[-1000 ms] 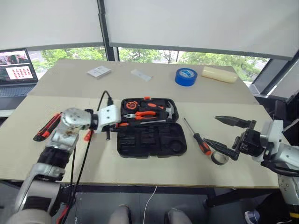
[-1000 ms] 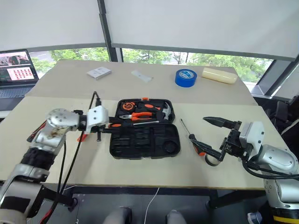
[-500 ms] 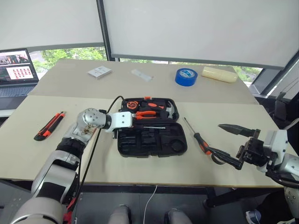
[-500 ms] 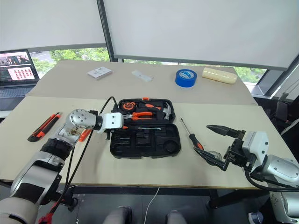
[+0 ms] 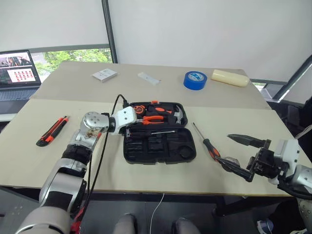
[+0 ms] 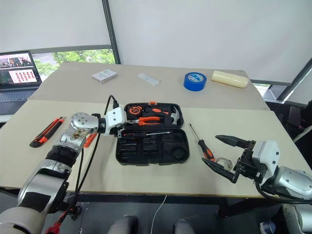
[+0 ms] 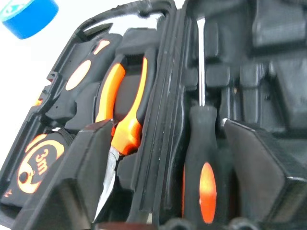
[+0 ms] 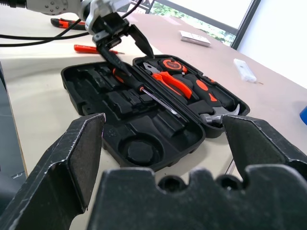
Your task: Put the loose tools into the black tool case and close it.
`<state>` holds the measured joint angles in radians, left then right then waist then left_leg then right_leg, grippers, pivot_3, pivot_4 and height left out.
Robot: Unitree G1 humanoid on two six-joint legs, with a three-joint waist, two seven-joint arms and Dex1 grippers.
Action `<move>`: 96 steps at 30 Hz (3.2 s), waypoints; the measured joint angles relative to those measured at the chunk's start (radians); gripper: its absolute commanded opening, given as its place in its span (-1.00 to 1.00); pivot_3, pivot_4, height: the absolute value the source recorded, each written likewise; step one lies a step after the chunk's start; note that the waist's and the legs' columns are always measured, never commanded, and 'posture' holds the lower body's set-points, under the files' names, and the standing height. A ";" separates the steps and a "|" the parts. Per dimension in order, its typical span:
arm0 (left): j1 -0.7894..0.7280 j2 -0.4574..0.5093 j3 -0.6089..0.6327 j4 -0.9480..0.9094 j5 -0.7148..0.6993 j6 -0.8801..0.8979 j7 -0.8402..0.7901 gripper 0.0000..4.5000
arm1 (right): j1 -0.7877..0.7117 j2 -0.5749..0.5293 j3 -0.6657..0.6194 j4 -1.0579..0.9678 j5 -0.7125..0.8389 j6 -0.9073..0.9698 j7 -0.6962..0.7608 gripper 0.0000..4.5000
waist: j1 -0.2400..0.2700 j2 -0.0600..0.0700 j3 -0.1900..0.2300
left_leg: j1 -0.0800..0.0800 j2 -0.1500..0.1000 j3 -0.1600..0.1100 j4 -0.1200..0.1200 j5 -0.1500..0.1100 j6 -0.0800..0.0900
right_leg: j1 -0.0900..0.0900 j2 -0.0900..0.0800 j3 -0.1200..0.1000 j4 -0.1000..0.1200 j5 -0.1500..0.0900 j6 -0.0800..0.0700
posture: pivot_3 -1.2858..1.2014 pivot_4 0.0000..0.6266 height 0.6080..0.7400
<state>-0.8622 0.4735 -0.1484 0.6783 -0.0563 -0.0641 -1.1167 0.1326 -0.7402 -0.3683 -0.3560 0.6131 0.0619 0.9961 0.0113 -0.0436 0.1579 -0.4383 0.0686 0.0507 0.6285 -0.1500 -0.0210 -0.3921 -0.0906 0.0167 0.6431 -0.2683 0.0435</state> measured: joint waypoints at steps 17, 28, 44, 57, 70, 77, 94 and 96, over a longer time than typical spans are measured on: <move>0.096 -0.084 -0.063 -0.181 0.058 0.272 0.129 -0.29 | 0.051 0.051 0.002 -0.024 -0.003 0.004 -0.030 1.00 | 0.001 0.003 -0.002 | 0.001 -0.001 -0.002 0.003 0.000 0.000 | 0.003 0.000 0.000 0.001 -0.002 0.004 | 0.03 -0.52 1.00; 0.317 0.074 0.241 -0.441 -0.348 0.220 -0.149 0.97 | 0.272 0.134 -0.164 0.037 -0.083 -0.041 -0.130 1.00 | -0.004 0.007 -0.003 | 0.001 0.000 -0.001 -0.001 0.000 0.000 | 0.002 0.000 0.000 -0.001 0.000 -0.003 | 0.03 -0.52 1.00; 0.689 0.150 0.342 -0.668 -0.476 0.129 -0.249 0.97 | -0.030 -0.170 -0.035 -0.086 -0.004 0.731 -0.428 1.00 | -0.016 0.012 -0.001 | 0.008 0.000 0.002 -0.001 -0.005 -0.007 | 0.001 -0.005 -0.001 -0.002 -0.003 -0.008 | 0.03 -0.52 1.00; 0.699 0.123 0.297 -0.691 -0.473 0.120 -0.202 1.00 | -0.622 -0.136 0.499 0.192 -0.128 1.161 -0.479 0.20 | -0.005 0.012 -0.001 | -0.018 0.000 0.002 -0.001 -0.001 0.011 | -0.017 -0.001 0.001 -0.001 0.002 -0.003 | 0.03 -0.52 1.00; 0.764 0.124 0.342 -0.711 -0.483 0.097 -0.135 1.00 | -0.561 -0.075 0.337 0.160 -0.219 0.764 -0.399 -0.55 | -0.006 0.012 0.000 | -0.017 0.001 0.003 0.006 0.001 0.013 | -0.015 -0.001 0.001 -0.001 0.006 -0.002 | 0.03 -0.52 1.00; 0.788 0.111 0.368 -0.709 -0.482 0.086 -0.073 1.00 | -0.919 -0.049 0.631 0.332 -0.398 0.335 0.029 -0.55 | -0.038 0.014 0.000 | -0.010 0.003 0.003 0.004 0.001 0.013 | -0.013 0.001 0.002 0.002 0.007 -0.004 | 0.03 -0.52 1.00; 0.821 0.088 0.360 -0.731 -0.472 0.084 0.000 1.00 | -1.145 0.117 0.948 0.747 -0.841 0.171 0.181 -0.55 | -0.020 0.014 0.001 | -0.019 0.002 0.005 0.004 0.002 0.010 | -0.024 0.000 0.002 0.006 0.007 -0.005 | 0.03 -0.52 1.00; 0.821 0.088 0.360 -0.731 -0.472 0.084 0.000 1.00 | -1.146 0.123 0.946 0.751 -0.850 0.162 0.182 -0.55 | -0.021 0.014 0.001 | -0.019 0.002 0.005 0.004 0.003 0.009 | -0.024 0.000 0.002 0.006 0.007 -0.005 | 0.03 -0.52 1.00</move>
<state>-0.0417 0.5620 0.2118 -0.0526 -0.5286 0.0195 -1.1167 -1.0129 -0.6177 0.5780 0.3946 -0.2365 0.2234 1.1780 -0.0094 -0.0298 0.1586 -0.4573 0.0710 0.0555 0.6327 -0.1473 -0.0117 -0.4158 -0.0902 0.0185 0.6491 -0.2613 0.0381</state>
